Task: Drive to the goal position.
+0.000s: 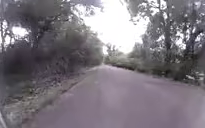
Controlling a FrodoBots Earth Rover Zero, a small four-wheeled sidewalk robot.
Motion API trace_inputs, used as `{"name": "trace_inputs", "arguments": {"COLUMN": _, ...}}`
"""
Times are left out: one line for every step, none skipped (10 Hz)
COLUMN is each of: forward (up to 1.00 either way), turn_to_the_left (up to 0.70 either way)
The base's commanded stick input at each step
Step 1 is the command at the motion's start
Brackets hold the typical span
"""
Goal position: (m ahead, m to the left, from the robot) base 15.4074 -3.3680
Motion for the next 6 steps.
{"name": "trace_inputs", "arguments": {"forward": 0.7, "turn_to_the_left": 0.0}}
{"name": "trace_inputs", "arguments": {"forward": 0.7, "turn_to_the_left": 0.0}}
{"name": "trace_inputs", "arguments": {"forward": 0.7, "turn_to_the_left": 0.0}}
{"name": "trace_inputs", "arguments": {"forward": 0.7, "turn_to_the_left": 0.0}}
{"name": "trace_inputs", "arguments": {"forward": 0.7, "turn_to_the_left": 0.0}}
{"name": "trace_inputs", "arguments": {"forward": 0.7, "turn_to_the_left": 0.0}}
